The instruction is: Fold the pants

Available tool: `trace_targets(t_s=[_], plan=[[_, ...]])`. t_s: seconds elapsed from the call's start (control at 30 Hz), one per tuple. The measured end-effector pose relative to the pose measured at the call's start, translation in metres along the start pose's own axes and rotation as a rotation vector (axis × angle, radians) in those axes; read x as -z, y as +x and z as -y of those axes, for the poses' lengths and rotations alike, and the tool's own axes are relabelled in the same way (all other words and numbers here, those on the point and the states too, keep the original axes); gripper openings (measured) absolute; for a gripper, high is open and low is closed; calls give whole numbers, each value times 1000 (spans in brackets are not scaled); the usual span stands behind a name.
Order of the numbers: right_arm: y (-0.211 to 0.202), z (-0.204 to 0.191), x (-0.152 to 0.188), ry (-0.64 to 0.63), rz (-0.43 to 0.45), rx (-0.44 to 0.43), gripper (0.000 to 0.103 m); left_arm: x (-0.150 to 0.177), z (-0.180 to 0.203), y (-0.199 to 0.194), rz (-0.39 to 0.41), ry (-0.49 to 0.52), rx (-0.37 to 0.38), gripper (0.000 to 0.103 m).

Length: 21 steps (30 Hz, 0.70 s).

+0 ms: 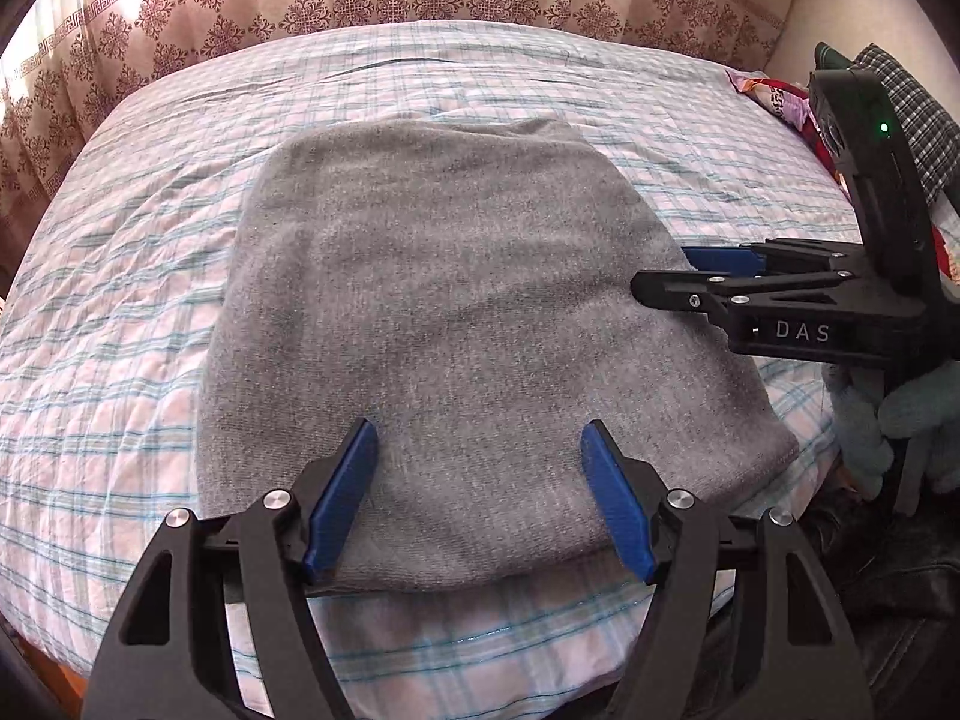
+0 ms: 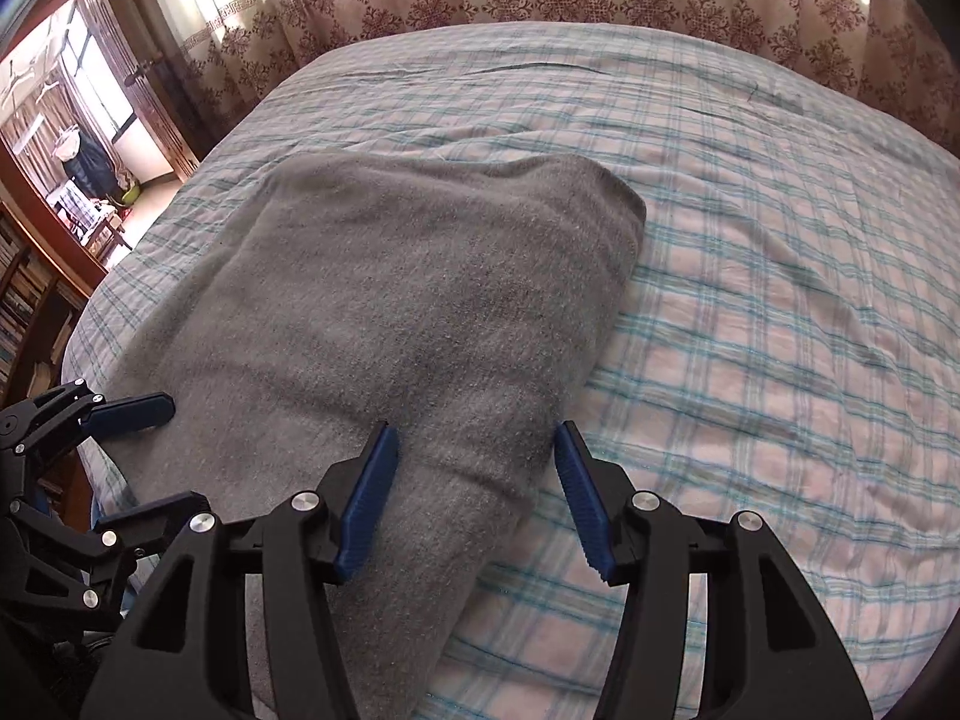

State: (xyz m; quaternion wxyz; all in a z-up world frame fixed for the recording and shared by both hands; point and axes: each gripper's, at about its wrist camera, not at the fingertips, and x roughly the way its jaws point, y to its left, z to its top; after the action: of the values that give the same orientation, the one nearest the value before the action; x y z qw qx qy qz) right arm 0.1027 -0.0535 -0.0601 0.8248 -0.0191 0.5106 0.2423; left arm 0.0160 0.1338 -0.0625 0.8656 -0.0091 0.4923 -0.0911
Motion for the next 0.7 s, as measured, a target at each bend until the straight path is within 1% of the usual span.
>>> trace_targets(t_s=[0.1, 0.13, 0.17, 0.2, 0.23, 0.27, 0.33, 0.37, 0.4, 0.43, 0.5, 0.63, 0.7], plan=[[-4, 6, -3, 28, 2, -30, 56, -4, -5, -6, 10, -30, 32, 72], [-6, 9, -5, 44, 4, -38, 58, -7, -8, -9, 15, -44, 44, 72], [-8, 12, -6, 64, 7, -47, 65, -10, -12, -13, 25, -60, 48, 74], [-10, 16, -7, 87, 13, -57, 71, -13, -17, -17, 39, -75, 43, 78], [-11, 20, -8, 109, 18, -65, 72, -17, -22, -22, 57, -89, 32, 86], [-12, 23, -9, 126, 19, -70, 72, -21, -27, -26, 76, -101, 16, 88], [-12, 28, -12, 147, 21, -61, 72, -32, -38, -30, 102, -125, -19, 90], [-12, 29, -13, 157, 24, -57, 72, -38, -44, -30, 107, -140, -29, 94], [-12, 31, -14, 165, 27, -59, 72, -43, -51, -28, 112, -155, -32, 96], [-12, 32, -14, 172, 29, -61, 72, -47, -59, -25, 110, -169, -34, 96], [-11, 32, -16, 176, 31, -69, 79, -53, -75, -14, 83, -210, -35, 96], [-8, 31, -18, 171, 31, -74, 82, -58, -110, 9, 28, -312, 45, 96], [-6, 32, -19, 177, 33, -81, 87, -58, -122, 20, 1, -348, 82, 96]])
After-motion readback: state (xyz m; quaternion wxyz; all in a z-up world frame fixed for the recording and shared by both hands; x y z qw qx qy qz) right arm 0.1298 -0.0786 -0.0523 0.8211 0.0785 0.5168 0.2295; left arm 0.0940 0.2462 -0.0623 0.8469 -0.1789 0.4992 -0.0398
